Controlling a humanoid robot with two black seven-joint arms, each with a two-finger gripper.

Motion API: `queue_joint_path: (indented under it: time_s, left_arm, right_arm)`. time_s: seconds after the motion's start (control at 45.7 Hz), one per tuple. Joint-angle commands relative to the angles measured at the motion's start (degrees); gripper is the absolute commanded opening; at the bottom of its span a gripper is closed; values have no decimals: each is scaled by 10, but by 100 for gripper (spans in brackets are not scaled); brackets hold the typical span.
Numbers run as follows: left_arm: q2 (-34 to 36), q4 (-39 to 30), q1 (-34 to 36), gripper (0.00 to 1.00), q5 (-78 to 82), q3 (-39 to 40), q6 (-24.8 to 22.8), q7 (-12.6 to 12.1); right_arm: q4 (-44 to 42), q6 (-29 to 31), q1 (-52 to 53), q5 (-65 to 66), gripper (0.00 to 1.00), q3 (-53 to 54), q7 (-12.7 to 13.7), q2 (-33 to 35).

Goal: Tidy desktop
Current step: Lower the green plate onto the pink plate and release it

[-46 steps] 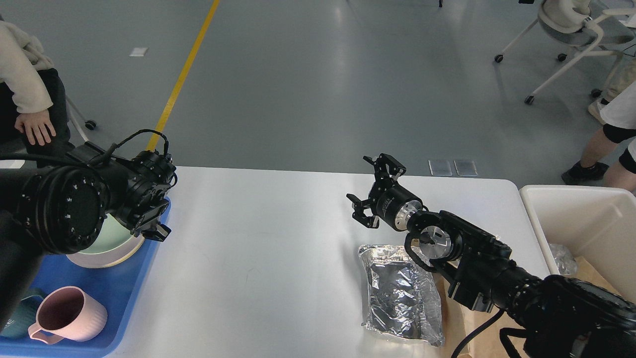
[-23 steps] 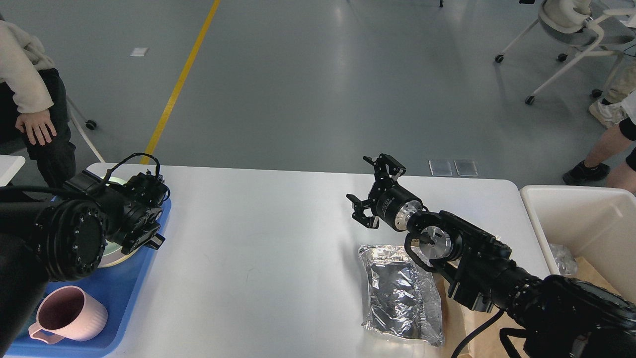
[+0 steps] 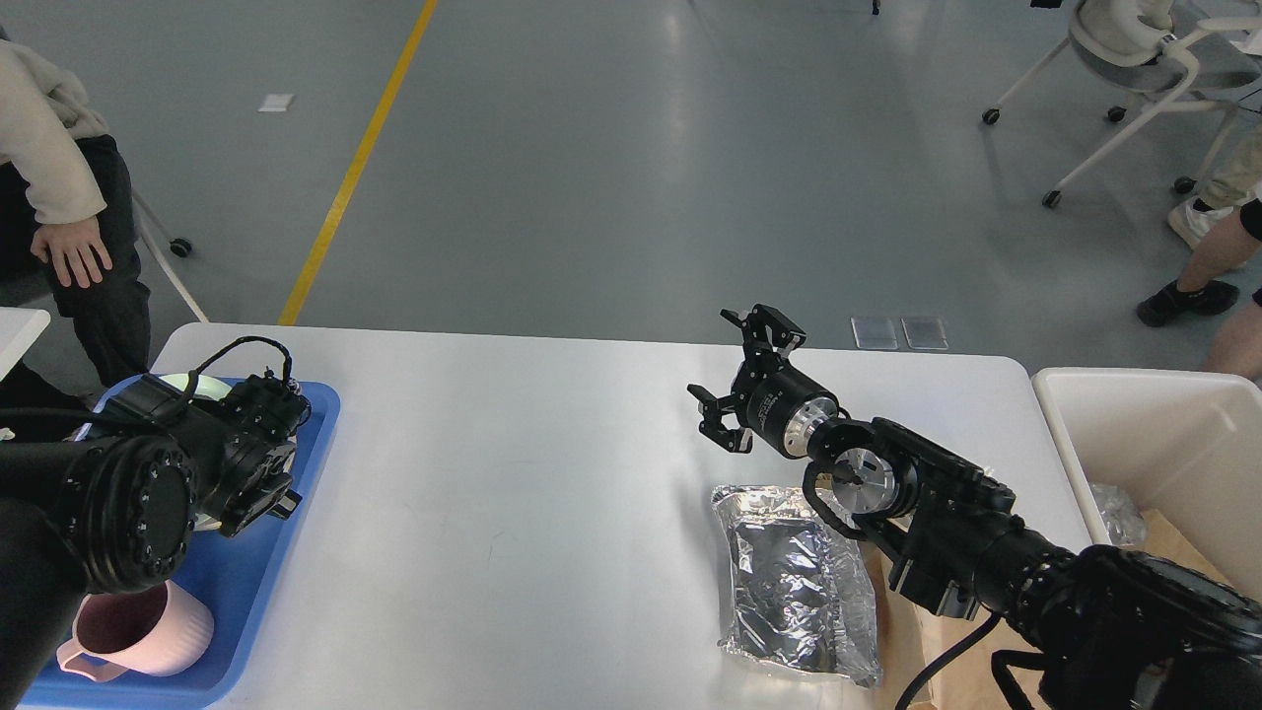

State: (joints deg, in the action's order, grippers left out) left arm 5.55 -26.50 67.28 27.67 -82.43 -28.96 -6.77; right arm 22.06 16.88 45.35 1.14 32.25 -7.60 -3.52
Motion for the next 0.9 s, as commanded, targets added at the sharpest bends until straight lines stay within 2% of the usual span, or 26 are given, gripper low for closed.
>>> queue_joint_path:
  time_s: [0.0,0.438,0.876]
  left_arm:
    - [5,0,-1,0,0,-8,14,0]
    - [10,0,8,0,-1,-10,21,1]
    - [10,-1,12,10,-7,-9,22,7]
  right_arm:
    - [0,0,0,0,100,0,0,0]
    - [0,0,0,0,100,0,0,0]
    - [0,0,0,0,100,0,0,0]
